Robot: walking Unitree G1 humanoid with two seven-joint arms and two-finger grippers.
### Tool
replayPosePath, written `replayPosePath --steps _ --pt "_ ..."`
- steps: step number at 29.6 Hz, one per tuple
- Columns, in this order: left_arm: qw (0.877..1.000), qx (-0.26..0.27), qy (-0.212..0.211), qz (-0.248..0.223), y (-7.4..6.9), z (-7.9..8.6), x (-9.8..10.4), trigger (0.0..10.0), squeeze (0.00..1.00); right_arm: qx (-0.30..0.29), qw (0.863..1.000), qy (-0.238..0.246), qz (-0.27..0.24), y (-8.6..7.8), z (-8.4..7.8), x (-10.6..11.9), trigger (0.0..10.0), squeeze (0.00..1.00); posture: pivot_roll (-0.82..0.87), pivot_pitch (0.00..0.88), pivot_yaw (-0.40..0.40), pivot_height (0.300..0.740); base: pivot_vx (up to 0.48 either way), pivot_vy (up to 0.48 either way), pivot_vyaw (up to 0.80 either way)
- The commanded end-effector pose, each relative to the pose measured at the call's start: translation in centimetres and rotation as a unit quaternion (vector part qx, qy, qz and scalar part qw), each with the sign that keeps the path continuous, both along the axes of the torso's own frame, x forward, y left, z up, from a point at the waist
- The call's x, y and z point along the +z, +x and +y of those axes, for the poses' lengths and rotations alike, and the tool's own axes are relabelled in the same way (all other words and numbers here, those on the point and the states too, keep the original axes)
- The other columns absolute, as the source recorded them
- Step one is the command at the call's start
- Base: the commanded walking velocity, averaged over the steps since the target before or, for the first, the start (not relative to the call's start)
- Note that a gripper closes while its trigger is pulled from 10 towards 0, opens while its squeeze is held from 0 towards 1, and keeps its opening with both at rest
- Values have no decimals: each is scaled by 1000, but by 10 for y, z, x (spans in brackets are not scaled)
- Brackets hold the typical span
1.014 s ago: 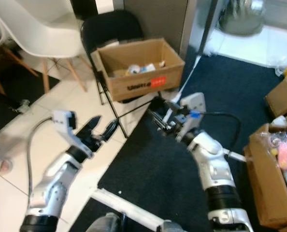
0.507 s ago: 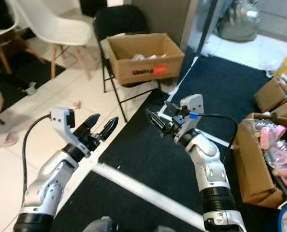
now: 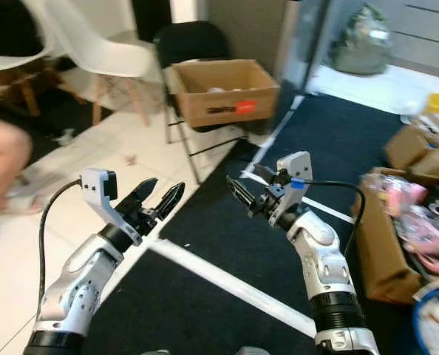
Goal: Picking trash to rubbish bin
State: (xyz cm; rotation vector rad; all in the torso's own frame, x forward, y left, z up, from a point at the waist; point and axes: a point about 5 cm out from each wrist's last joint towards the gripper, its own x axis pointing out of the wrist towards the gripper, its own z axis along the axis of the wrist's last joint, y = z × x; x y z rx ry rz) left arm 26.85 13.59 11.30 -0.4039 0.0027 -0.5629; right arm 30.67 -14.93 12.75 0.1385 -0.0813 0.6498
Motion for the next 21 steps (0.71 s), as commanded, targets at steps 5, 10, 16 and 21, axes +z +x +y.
replayPosePath --steps 5,10,16,21 --pt "1000 -5 0 4 -1 0 -2 10000 0 11 1000 -4 0 0 3 1 10000 0 22 0 -30 740 0 0 781" --pt "1000 -8 0 0 0 -1 -1 10000 0 13 1000 -5 -1 0 3 2 10000 0 16 0 -25 740 0 0 781" --pt "1000 -16 3 -9 0 -1 0 10000 0 15 1000 -6 0 1 3 2 10000 0 16 0 -25 740 0 0 781" --pt "1000 -19 4 -11 0 -2 1 10000 0 16 1000 -7 0 1 4 1 10000 0 16 0 -25 740 0 0 781"
